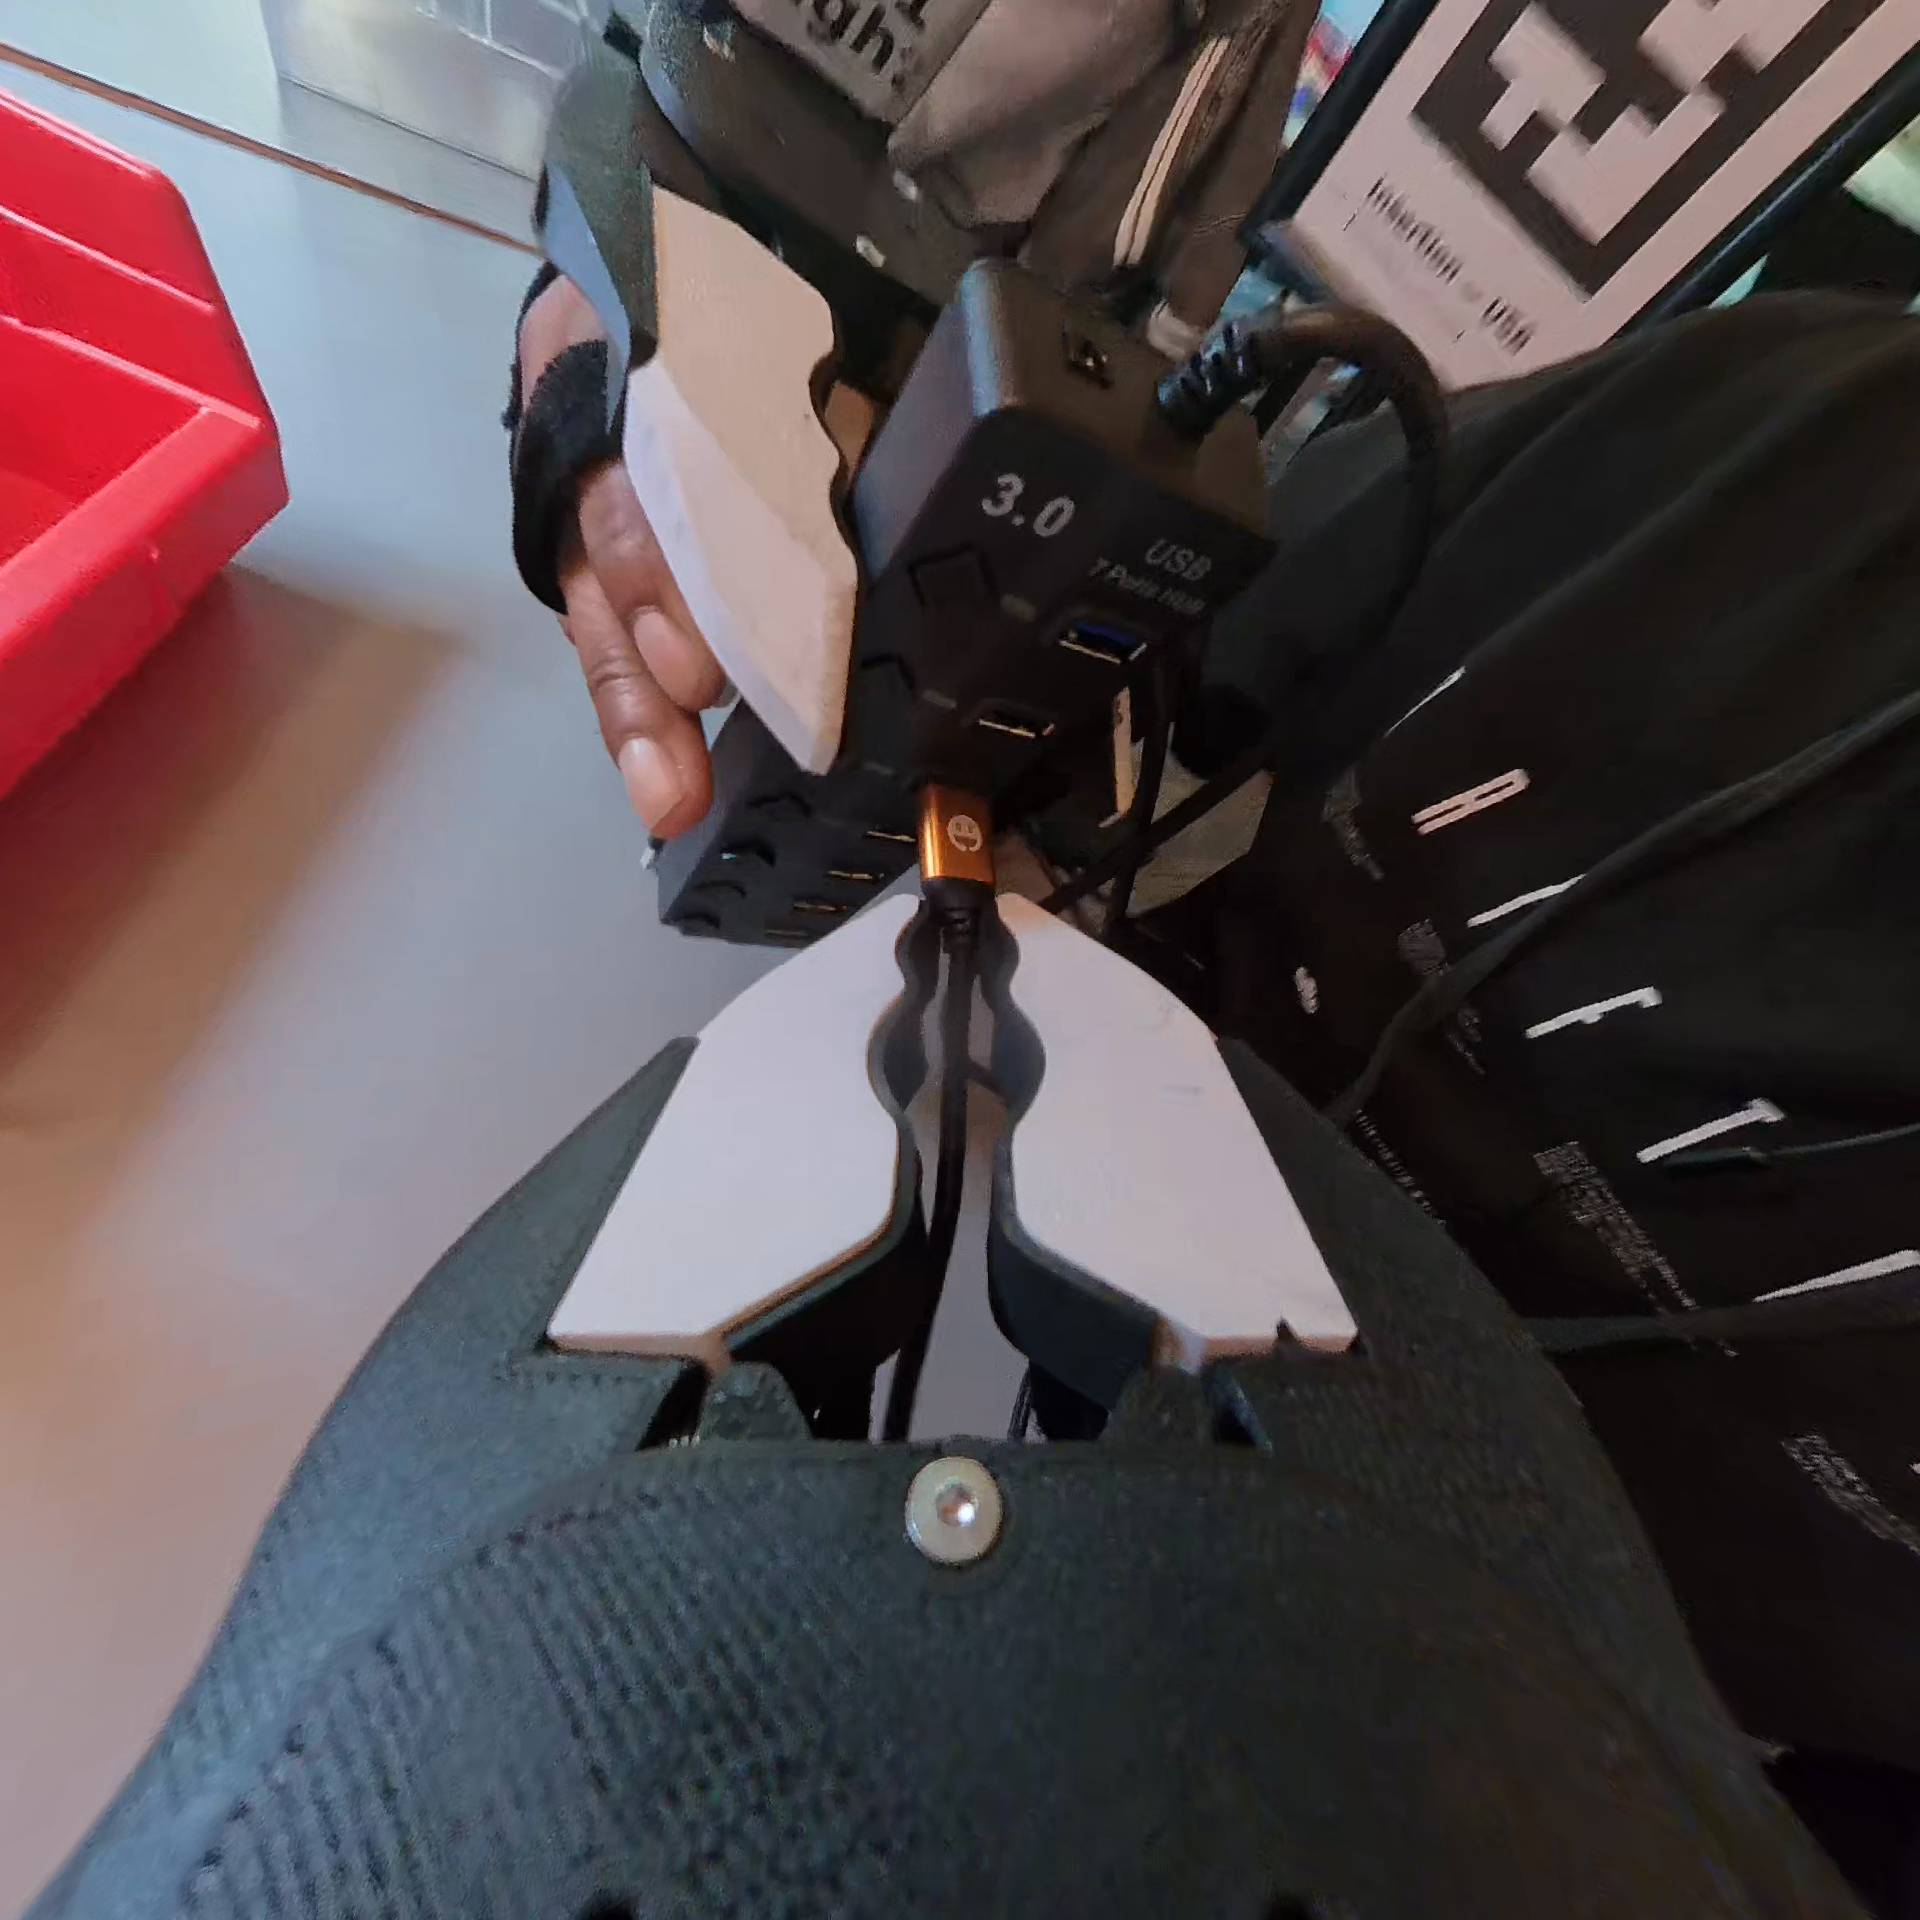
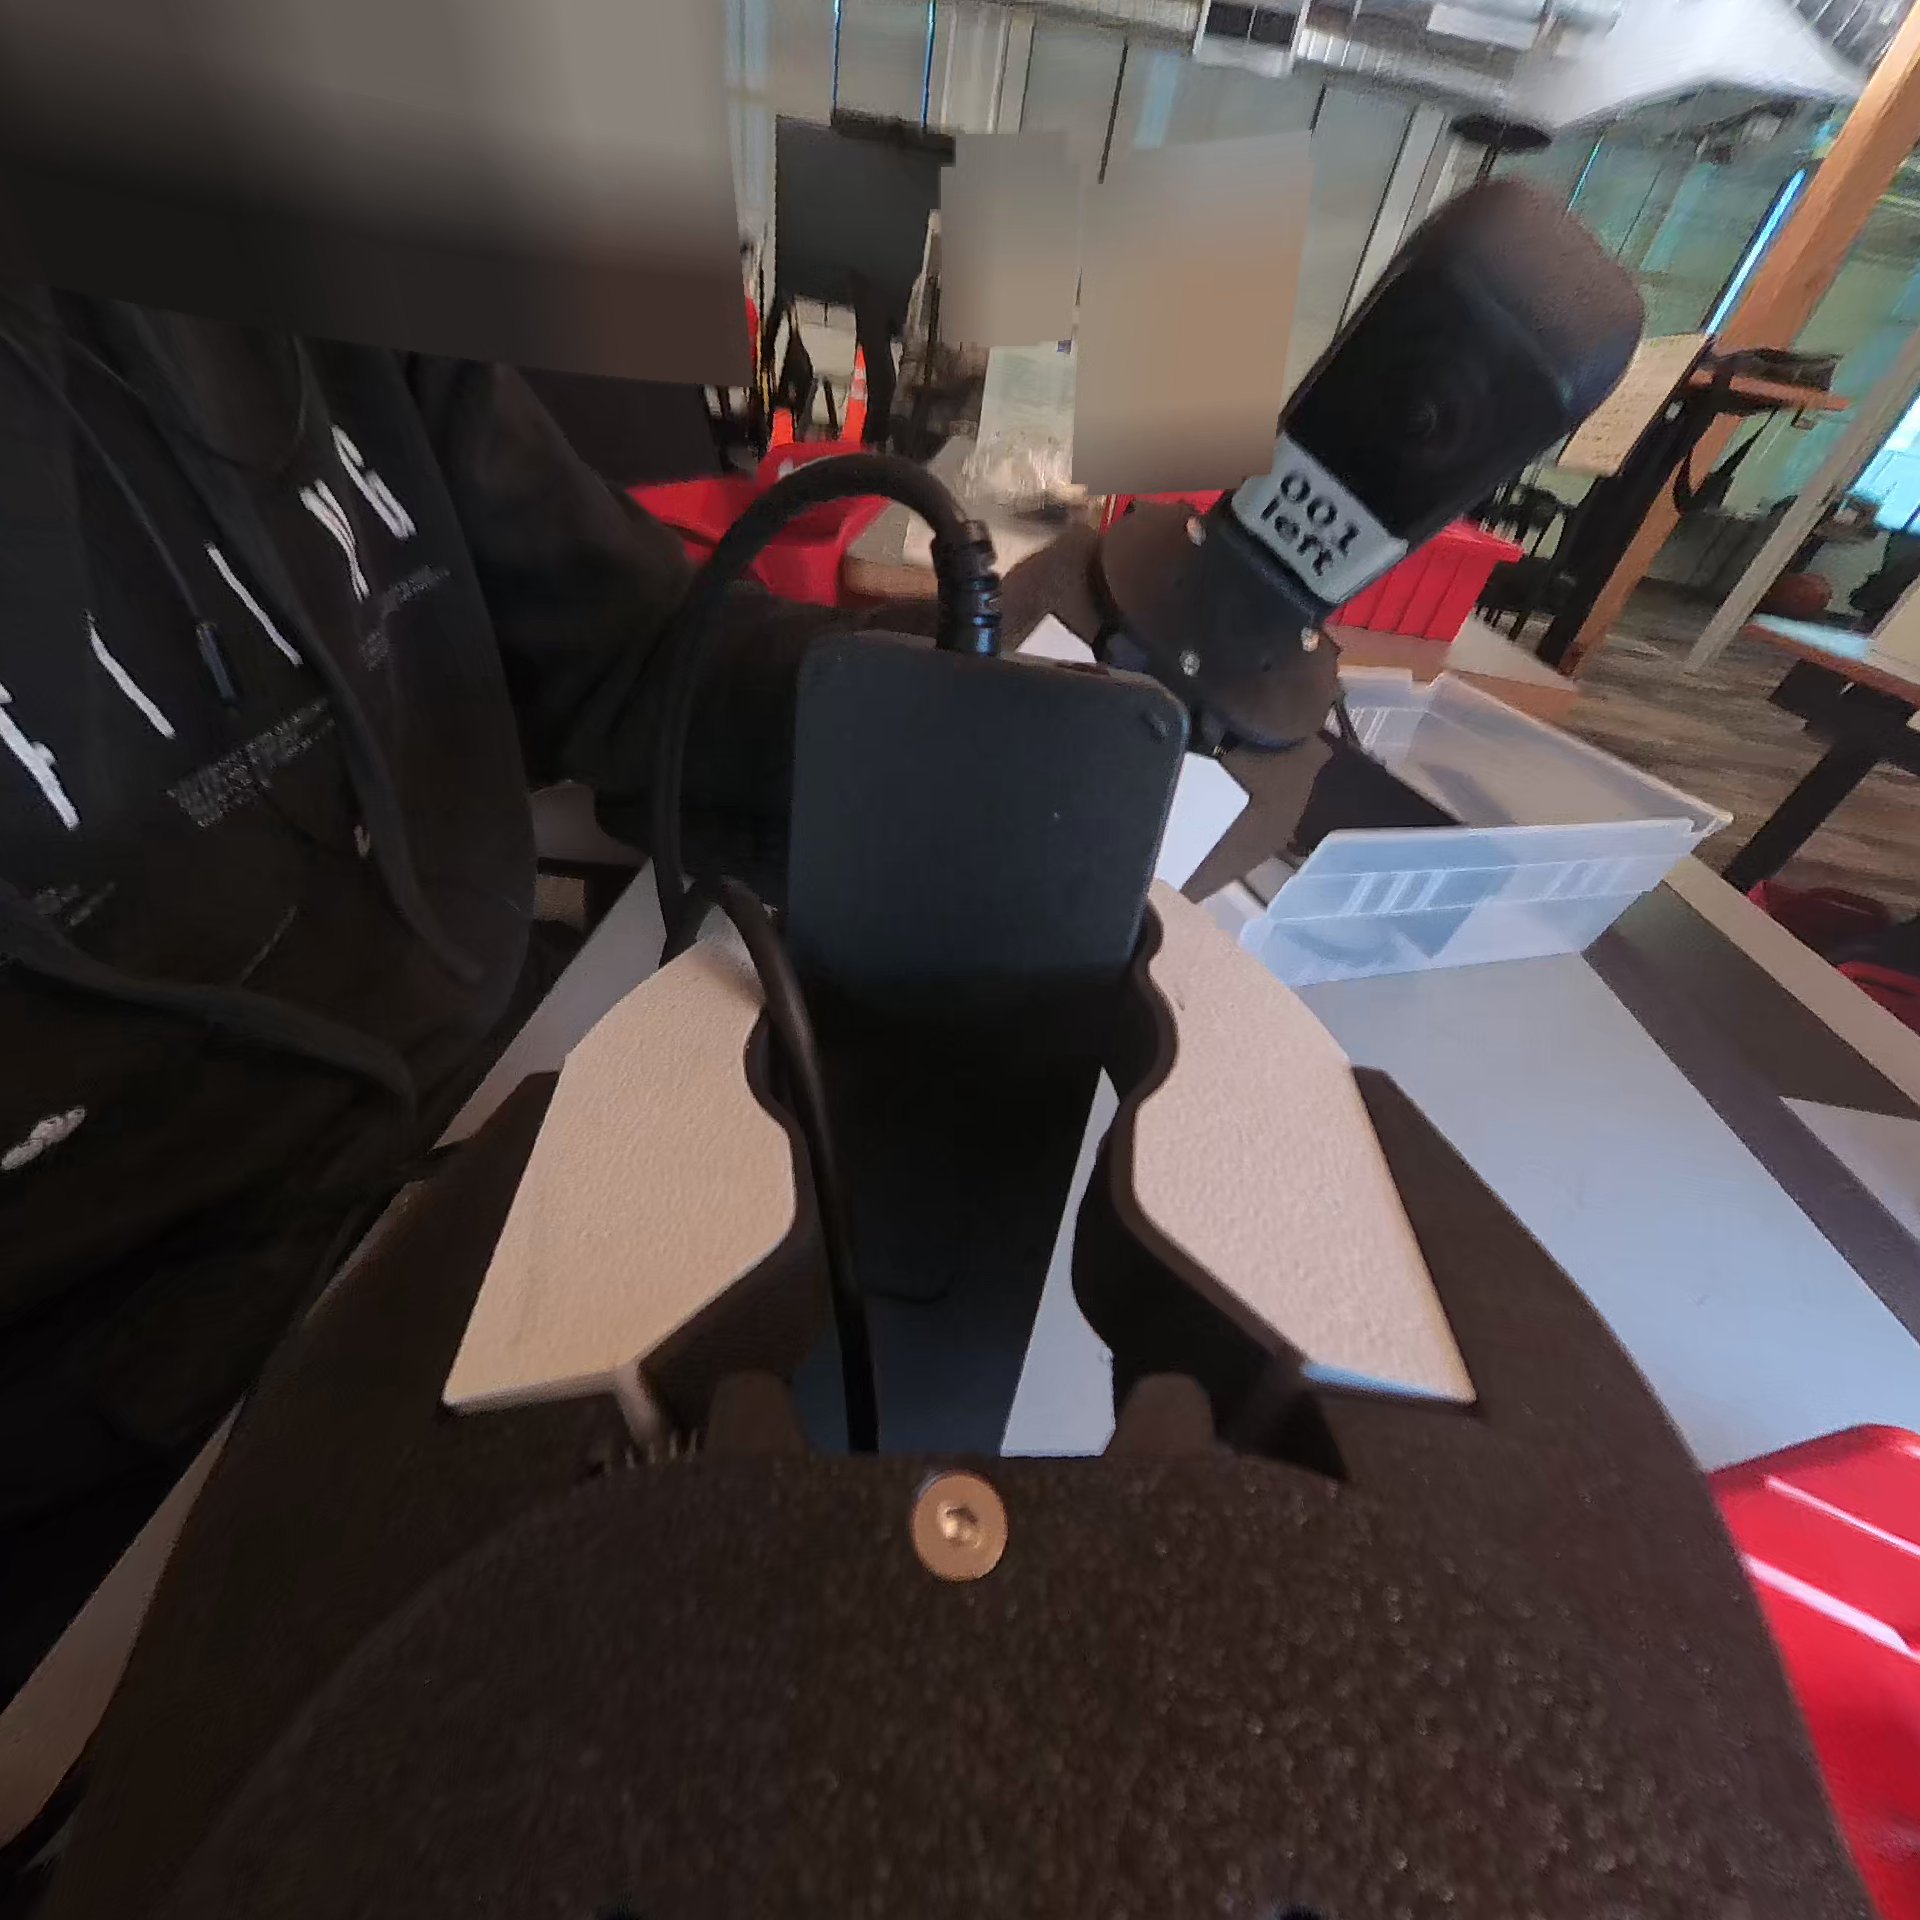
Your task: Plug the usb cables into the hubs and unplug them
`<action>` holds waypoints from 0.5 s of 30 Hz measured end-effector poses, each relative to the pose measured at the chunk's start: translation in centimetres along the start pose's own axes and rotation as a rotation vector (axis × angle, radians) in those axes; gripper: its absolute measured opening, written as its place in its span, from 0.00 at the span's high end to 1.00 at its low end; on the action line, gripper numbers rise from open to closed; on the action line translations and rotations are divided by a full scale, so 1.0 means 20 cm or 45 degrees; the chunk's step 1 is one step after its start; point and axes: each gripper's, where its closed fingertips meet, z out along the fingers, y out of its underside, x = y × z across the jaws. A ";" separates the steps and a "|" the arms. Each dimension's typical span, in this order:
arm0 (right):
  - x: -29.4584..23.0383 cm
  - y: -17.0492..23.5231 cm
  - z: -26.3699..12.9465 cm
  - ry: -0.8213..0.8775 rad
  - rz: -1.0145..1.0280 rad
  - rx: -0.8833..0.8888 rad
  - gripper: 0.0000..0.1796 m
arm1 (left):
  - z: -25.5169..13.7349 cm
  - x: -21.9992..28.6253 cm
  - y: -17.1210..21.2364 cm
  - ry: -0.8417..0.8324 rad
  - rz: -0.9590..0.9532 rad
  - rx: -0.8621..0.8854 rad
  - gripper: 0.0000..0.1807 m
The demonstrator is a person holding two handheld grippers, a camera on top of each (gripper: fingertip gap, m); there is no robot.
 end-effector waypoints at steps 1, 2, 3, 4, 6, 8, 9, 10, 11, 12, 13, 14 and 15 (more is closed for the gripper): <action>0.00 0.01 0.00 0.004 0.003 -0.012 0.67 | 0.00 -0.01 0.01 -0.020 0.017 -0.019 0.96; 0.01 0.01 0.00 0.015 0.020 0.001 0.67 | 0.00 -0.01 0.01 -0.026 0.017 -0.010 0.96; 0.03 0.01 0.00 0.038 0.040 0.021 0.67 | -0.01 -0.02 0.00 -0.031 0.004 0.016 0.96; 0.05 0.01 -0.01 0.071 0.050 0.025 0.67 | -0.03 -0.03 -0.02 -0.040 -0.010 0.044 0.96; 0.10 0.03 -0.02 0.164 0.043 -0.025 0.67 | -0.07 -0.05 -0.04 -0.085 -0.020 0.077 0.96; 0.15 0.06 -0.02 0.242 0.035 -0.088 0.67 | -0.12 -0.07 -0.06 -0.127 -0.027 0.120 0.96; 0.16 0.08 -0.03 0.266 0.038 -0.117 0.68 | -0.14 -0.08 -0.07 -0.158 -0.026 0.130 0.96; 0.17 0.09 -0.03 0.286 0.040 -0.146 0.68 | -0.16 -0.09 -0.07 -0.186 -0.018 0.131 0.96; 0.18 0.11 -0.02 0.298 0.044 -0.173 0.68 | -0.18 -0.10 -0.08 -0.210 -0.012 0.143 0.96; 0.18 0.13 -0.01 0.304 0.052 -0.198 0.68 | -0.19 -0.10 -0.09 -0.217 -0.012 0.160 0.96; 0.19 0.16 0.00 0.308 0.054 -0.236 0.66 | -0.19 -0.09 -0.10 -0.219 -0.011 0.173 0.96; 0.19 0.20 0.02 0.319 0.045 -0.286 0.65 | -0.19 -0.09 -0.10 -0.221 -0.010 0.174 0.96; 0.20 0.23 0.03 0.329 0.029 -0.324 0.63 | -0.18 -0.09 -0.10 -0.226 -0.005 0.170 0.96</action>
